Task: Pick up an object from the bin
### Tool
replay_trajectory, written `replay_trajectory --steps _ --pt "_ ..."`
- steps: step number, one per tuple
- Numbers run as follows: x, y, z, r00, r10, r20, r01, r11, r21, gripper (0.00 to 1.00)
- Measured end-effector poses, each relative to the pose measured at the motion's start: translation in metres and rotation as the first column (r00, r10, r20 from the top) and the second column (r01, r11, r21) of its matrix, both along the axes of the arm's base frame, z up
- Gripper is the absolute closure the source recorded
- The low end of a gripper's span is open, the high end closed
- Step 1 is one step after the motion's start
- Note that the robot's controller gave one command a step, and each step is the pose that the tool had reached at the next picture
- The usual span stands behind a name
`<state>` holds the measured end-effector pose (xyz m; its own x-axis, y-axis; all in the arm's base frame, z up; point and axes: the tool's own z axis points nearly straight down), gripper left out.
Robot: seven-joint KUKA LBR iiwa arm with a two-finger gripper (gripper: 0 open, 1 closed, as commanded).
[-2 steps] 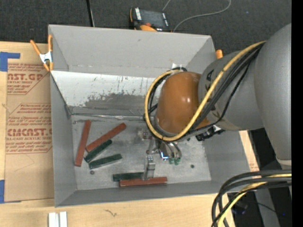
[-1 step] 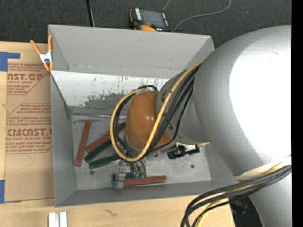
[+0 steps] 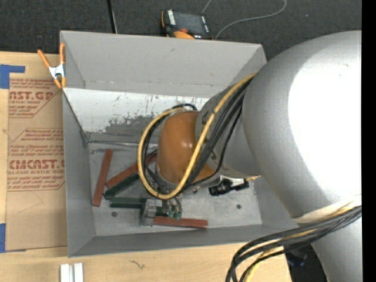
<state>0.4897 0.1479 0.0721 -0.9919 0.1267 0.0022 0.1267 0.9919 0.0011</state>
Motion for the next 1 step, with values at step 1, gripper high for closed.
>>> replay_trajectory --steps 1 --pt "0.0319 -0.0100 0.2119 1.000 0.007 0.012 -0.007 1.000 0.001 1.00"
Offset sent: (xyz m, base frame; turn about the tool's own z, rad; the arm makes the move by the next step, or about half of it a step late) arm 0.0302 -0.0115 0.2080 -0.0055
